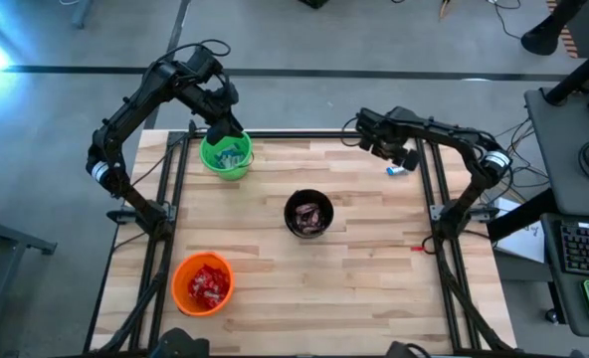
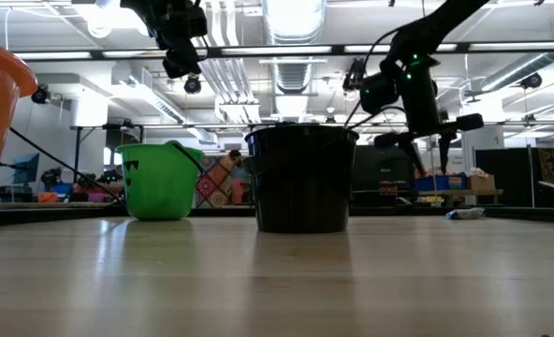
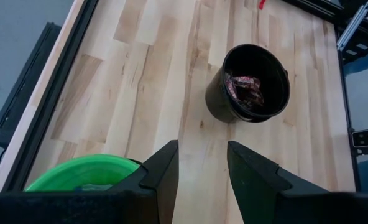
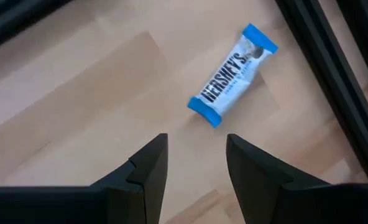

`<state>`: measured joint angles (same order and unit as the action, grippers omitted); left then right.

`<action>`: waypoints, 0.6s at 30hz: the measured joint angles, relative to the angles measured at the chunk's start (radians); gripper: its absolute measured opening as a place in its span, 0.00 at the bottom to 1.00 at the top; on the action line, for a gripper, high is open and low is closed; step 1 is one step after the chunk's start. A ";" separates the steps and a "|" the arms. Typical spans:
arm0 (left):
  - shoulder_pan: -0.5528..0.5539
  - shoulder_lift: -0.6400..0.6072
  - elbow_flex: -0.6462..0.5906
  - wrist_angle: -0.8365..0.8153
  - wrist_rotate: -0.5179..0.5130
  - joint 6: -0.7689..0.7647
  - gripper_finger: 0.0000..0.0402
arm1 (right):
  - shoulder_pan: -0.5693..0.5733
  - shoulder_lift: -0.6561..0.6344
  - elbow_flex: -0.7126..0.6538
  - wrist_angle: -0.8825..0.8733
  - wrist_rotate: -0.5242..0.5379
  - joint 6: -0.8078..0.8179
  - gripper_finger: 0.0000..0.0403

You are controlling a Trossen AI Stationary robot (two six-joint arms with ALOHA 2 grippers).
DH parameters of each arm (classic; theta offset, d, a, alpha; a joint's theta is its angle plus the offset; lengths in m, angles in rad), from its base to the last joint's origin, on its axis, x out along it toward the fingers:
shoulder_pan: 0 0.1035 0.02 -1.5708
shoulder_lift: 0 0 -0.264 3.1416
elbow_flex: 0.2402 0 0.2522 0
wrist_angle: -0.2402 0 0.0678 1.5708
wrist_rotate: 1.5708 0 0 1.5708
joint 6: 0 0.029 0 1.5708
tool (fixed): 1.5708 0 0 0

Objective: Sort candy
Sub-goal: Put the white chocolate into the green bucket

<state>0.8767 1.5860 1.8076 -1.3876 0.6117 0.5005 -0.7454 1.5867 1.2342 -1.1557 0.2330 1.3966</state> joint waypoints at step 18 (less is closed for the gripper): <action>0.000 0.000 0.000 -0.001 0.000 0.014 0.30 | -0.075 0.000 -0.094 0.059 -0.046 0.153 0.44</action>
<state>0.8764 1.5860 1.8076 -1.3885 0.6119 0.5148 -0.8203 1.5864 1.1402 -1.0971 0.1866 1.5493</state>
